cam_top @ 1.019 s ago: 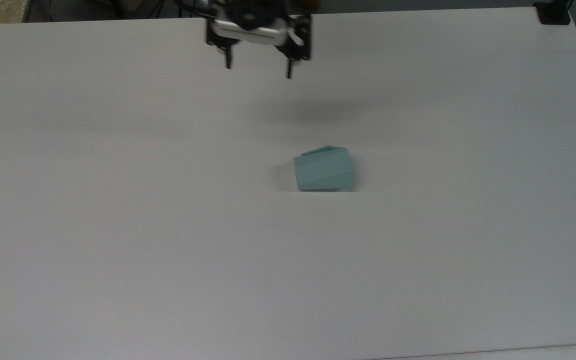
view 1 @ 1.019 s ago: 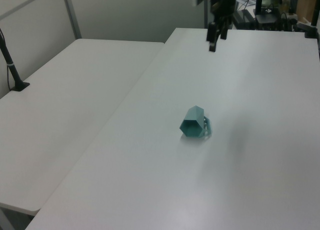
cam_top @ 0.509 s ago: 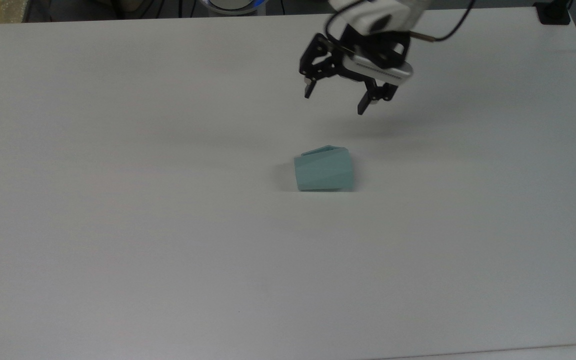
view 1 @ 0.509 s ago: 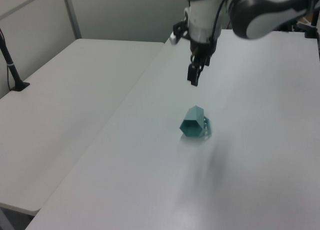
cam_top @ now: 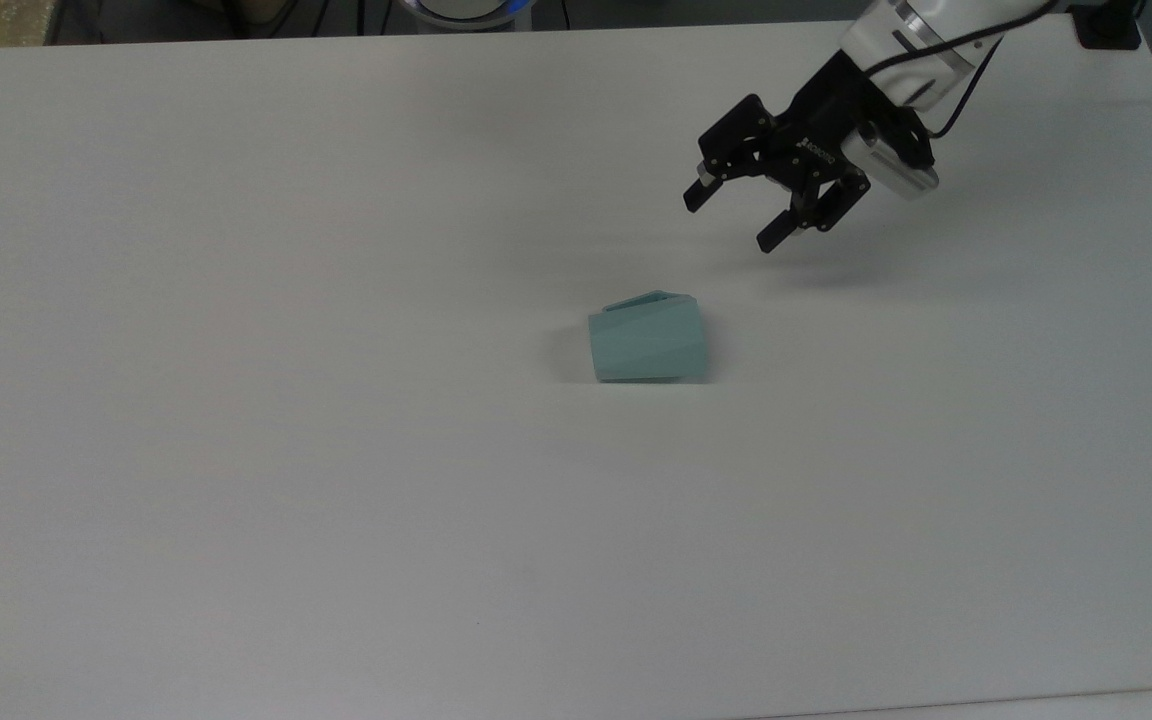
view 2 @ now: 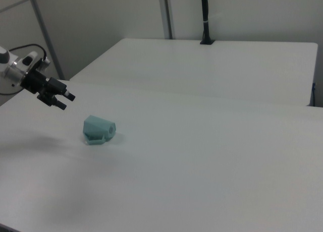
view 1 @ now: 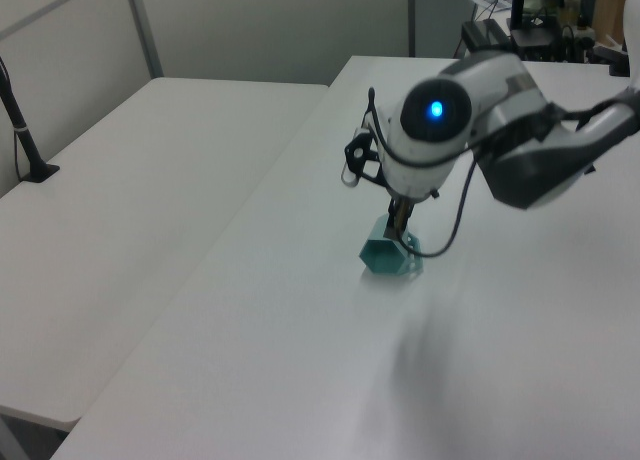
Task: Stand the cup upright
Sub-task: 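Lower the open gripper onto the teal cup's body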
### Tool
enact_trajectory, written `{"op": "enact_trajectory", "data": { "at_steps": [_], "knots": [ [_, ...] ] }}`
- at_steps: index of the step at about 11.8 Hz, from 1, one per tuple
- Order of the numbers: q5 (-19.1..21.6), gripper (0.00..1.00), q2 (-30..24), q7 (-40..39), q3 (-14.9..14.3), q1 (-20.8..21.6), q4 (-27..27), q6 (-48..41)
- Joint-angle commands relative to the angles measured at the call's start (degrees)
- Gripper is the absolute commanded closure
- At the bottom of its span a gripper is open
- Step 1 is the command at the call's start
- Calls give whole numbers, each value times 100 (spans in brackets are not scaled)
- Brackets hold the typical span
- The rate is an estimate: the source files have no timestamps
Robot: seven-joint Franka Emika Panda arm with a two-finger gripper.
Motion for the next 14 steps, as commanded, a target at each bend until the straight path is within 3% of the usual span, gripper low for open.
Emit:
{"op": "enact_trajectory", "data": {
  "at_steps": [1, 3, 8, 14],
  "knots": [
    [-903, 0, 469, 230, -66, 251, -39, -223],
    [-1274, 0, 733, 247, -39, 269, -110, -197],
    [-1486, 0, 1059, 248, 22, 225, -163, 13],
    [-2022, 0, 1200, 221, 22, -65, -321, 533]
  ]
}}
